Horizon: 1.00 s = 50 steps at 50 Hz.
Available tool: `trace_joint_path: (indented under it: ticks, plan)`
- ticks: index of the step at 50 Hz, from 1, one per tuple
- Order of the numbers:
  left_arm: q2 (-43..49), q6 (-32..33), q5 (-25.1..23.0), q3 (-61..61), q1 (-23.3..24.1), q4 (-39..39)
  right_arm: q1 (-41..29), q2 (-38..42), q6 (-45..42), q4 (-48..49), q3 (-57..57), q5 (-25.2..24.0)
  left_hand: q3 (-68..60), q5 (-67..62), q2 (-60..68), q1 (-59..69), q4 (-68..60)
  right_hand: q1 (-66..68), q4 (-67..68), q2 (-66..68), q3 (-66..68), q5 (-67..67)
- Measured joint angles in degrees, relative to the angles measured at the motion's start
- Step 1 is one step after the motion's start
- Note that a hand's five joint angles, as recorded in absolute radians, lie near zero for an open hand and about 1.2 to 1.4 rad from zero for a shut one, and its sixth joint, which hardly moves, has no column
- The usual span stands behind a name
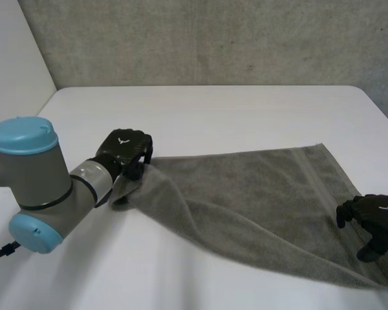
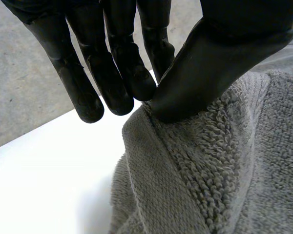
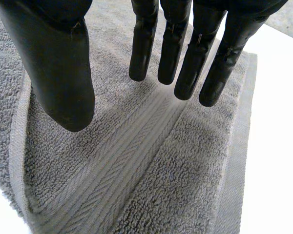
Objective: Fold the towel.
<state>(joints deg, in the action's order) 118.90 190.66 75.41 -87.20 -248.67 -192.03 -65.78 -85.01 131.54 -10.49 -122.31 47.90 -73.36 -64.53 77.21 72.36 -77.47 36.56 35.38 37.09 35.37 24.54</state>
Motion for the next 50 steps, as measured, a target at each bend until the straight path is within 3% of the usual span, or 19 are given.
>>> trace_joint_path:
  ticks: [19, 33, 39, 44, 50]
  plan:
    - [3.94, -0.09, 3.15, 5.11, -5.05, 0.95, 0.01, 0.39, -5.98, -1.15, -4.80, -0.30, -0.59, 0.00, 0.00, 0.00, -0.03, -1.30, -0.71, -1.48, -0.83, -0.64]
    - [3.86, -0.19, 3.07, 4.38, -4.99, 1.39, 0.12, 3.31, -5.96, -0.36, -6.18, -0.63, -0.59, -0.01, 0.00, 0.00, -0.25, 0.29, 1.02, -0.37, 1.37, 2.39]
    - [3.88, -0.25, 3.07, 4.39, -4.99, 1.44, -0.01, 5.32, -5.93, 0.31, -6.24, -0.68, -0.59, -0.01, 0.00, 0.00, -0.26, 15.39, 16.38, 12.08, 15.87, 17.68]
    - [3.83, -0.25, 3.08, 4.30, -5.04, 1.47, -0.11, 6.72, -5.84, 0.50, -5.80, -0.68, -0.59, -0.01, 0.00, 0.00, -0.26, 24.88, 38.56, 15.82, 37.41, 40.71]
    - [3.48, -0.25, 3.08, 3.97, -5.06, 1.48, -0.13, 6.04, -4.68, -0.37, -3.95, -0.38, -0.59, -0.01, 0.00, 0.00, -0.26, 24.83, 41.25, 15.82, 41.07, 43.38]
